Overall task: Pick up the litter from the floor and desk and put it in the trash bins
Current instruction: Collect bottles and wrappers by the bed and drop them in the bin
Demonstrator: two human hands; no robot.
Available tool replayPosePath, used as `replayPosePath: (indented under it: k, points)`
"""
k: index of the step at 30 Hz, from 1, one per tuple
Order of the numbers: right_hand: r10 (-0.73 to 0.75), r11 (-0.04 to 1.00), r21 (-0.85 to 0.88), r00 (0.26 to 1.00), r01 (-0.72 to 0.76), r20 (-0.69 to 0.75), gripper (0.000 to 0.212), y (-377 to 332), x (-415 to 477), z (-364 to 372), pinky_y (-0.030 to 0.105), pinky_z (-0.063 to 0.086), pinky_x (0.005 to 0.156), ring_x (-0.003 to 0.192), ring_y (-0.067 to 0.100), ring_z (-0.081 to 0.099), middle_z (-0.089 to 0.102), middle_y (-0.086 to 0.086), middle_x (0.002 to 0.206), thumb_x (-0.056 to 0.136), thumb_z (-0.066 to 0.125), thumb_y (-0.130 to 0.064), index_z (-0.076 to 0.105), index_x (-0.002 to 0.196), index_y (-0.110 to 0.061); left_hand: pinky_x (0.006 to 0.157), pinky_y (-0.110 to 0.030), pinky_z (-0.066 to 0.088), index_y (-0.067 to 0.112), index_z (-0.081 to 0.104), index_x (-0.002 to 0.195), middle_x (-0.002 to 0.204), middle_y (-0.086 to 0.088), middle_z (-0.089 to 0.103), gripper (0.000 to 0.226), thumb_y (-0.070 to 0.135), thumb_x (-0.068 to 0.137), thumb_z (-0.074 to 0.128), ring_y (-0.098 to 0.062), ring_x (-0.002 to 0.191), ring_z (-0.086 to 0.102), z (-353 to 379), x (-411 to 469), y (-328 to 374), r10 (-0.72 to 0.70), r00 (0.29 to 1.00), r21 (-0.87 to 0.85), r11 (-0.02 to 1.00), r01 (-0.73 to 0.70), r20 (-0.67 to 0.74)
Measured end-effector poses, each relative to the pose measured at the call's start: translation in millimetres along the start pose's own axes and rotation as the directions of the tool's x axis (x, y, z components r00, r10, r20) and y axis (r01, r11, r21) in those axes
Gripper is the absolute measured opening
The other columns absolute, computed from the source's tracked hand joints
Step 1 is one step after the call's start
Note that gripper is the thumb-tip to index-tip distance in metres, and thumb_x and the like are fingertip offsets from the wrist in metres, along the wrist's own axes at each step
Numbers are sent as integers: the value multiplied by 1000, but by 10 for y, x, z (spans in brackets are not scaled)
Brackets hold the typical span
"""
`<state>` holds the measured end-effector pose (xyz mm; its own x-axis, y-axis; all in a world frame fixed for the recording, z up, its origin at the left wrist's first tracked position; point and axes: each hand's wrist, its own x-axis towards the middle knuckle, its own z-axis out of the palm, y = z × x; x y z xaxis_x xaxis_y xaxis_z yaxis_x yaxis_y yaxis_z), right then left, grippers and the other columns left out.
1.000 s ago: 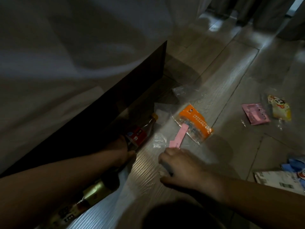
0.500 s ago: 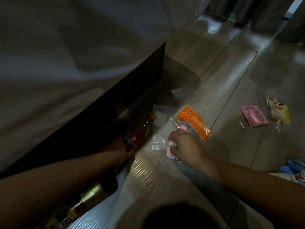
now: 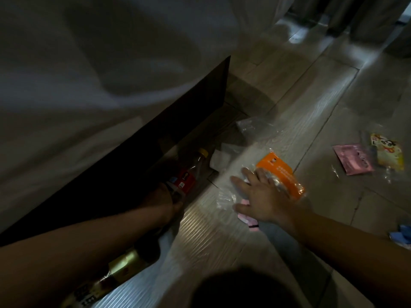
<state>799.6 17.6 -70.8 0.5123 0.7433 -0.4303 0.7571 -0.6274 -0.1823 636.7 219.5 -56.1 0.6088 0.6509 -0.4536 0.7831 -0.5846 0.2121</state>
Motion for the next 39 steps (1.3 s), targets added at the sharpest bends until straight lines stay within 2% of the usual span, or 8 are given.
replayPosePath:
  k: [4,8,13,20,26,31,36,39]
  points:
    - [33,999,-14,999,-33,-14,82,84,-265,125,54,12,114,146,33,-2,3,-1,160,81,46,-71,13,149,-39,103,-29,37,4,27,144,145,-15,40,80,43,84,63,-29,130,44,-28,-11,20,12,1000,58,998,-12,-2]
    - [43,998,-30,964,-53,-261,57,-51,-269,59,38,29,105,128,23,31,42,5,138,83,47,-60,47,130,-28,103,-28,36,4,26,145,146,-14,38,80,44,86,62,-29,131,43,-60,-14,32,33,999,68,997,-35,20]
    - [-118,990,49,968,132,-223,57,-291,177,-191,36,28,111,137,28,29,33,11,146,87,56,-39,42,140,-20,105,-29,34,3,24,145,148,-15,35,81,43,85,62,-29,133,40,-61,-46,55,0,1000,64,998,-2,26]
    - [-25,998,50,996,29,-91,57,-458,585,-307,42,27,112,133,32,33,39,12,141,88,58,-39,42,140,-23,103,-28,35,7,24,145,147,-12,36,79,41,85,63,-28,132,41,-73,-40,43,15,1000,26,1000,-15,26]
    - [-91,996,7,977,94,-195,38,-444,485,-227,35,34,98,112,26,50,53,7,119,86,60,-31,56,121,-18,106,-29,33,5,20,147,150,-13,33,80,43,88,60,-28,135,38,-80,-15,32,23,998,34,999,-25,58]
    - [-98,962,219,957,162,-274,22,-433,241,-212,26,35,67,90,22,58,61,3,102,83,64,-29,58,102,-19,107,-28,30,9,21,148,151,-11,32,80,39,86,63,-28,136,36,-79,-62,50,37,999,-13,999,-37,22]
    - [-5,924,348,915,158,-403,18,-262,-100,-298,31,48,68,81,16,58,61,0,95,82,68,-27,58,95,-20,110,-31,29,7,21,148,151,-13,31,80,40,87,61,-29,138,34,-119,-86,64,28,998,8,1000,-29,52]
    - [21,941,310,890,136,-455,21,-26,-292,-322,35,50,70,81,18,58,61,2,93,81,71,-25,60,96,-15,108,-30,31,6,24,145,149,-14,33,77,44,88,59,-29,136,36,-114,-151,123,76,992,36,996,-80,97]
